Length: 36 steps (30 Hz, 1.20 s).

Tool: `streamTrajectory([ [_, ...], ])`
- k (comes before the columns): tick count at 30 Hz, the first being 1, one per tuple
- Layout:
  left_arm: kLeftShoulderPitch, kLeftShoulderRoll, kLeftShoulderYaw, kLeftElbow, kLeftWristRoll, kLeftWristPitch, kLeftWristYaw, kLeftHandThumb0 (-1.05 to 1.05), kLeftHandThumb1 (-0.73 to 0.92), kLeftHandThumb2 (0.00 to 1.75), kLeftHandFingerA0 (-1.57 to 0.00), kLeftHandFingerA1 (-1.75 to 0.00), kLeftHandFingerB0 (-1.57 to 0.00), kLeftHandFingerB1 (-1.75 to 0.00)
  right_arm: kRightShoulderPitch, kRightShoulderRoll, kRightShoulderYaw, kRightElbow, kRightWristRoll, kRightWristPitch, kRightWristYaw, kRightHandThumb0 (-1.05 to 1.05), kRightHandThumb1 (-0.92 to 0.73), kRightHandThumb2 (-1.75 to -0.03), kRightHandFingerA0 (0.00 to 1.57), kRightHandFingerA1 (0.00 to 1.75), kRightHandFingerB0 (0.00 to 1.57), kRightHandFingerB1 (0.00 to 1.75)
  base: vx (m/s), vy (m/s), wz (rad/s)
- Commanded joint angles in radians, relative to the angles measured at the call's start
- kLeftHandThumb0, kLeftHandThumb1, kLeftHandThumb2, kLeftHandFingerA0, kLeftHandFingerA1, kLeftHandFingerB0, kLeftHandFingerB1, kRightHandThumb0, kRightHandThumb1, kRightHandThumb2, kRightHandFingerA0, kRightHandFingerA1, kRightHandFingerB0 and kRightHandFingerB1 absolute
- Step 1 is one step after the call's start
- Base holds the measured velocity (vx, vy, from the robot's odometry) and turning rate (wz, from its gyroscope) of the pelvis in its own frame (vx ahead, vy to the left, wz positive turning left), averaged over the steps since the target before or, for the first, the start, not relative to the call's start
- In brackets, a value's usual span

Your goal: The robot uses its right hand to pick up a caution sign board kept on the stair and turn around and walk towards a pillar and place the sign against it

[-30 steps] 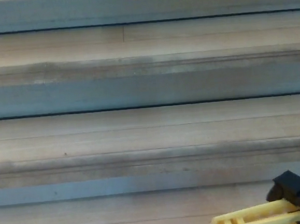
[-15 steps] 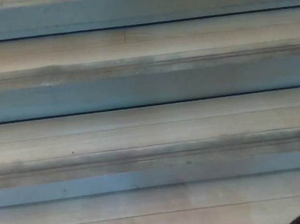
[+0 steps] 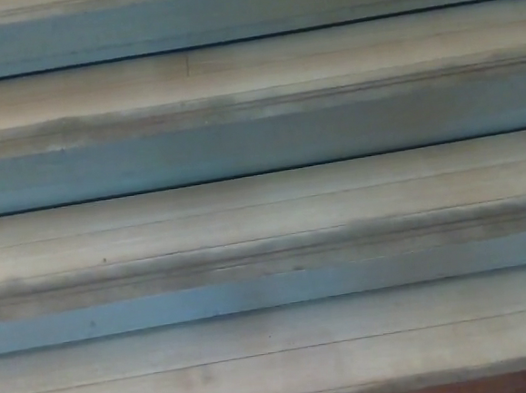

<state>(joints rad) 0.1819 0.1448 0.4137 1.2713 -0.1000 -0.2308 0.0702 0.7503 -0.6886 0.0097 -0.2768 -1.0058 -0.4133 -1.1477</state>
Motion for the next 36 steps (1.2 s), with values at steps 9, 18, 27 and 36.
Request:
streamTrajectory([
  [9, 0.017, 0.019, 0.006, 0.000, -0.008, -0.152, 0.017, -0.12, 0.60, 0.78, -1.38, -1.17, -1.14, -1.07, 0.046, 0.079, -0.167, -0.084, 0.005, -0.257, -0.207, -0.06, -0.59, -1.08, 0.84, 1.75, 0.65, 1.19, -0.11, 0.058, -0.19],
  [18, 0.012, 0.015, 0.007, 0.005, -0.009, -0.137, 0.031, -0.15, 0.62, 0.73, -1.36, -1.19, -1.09, -1.07, 0.053, 0.153, -0.231, -0.072, 0.017, -0.343, -0.143, -0.09, -0.60, -1.06, 0.86, 1.75, 0.65, 1.22, -0.07, -0.177, -0.53],
  [27, 0.017, 0.018, 0.001, 0.008, 0.000, -0.144, 0.033, -0.13, 0.58, 0.79, -1.36, -1.17, -1.08, -1.05, 0.033, 0.189, -0.258, -0.043, 0.000, -0.401, -0.136, -0.06, -0.59, -1.07, 0.83, 1.75, 0.65, 1.24, -0.05, 0.014, -0.72],
  [36, 0.018, 0.015, -0.001, 0.013, -0.007, -0.149, 0.034, -0.13, 0.60, 0.79, -1.36, -1.20, -1.09, -1.07, 0.010, 0.225, -0.281, -0.032, -0.015, -0.439, -0.119, -0.08, -0.57, -1.06, 1.05, 1.67, 0.74, 1.20, 0.03, 0.124, -0.82],
])
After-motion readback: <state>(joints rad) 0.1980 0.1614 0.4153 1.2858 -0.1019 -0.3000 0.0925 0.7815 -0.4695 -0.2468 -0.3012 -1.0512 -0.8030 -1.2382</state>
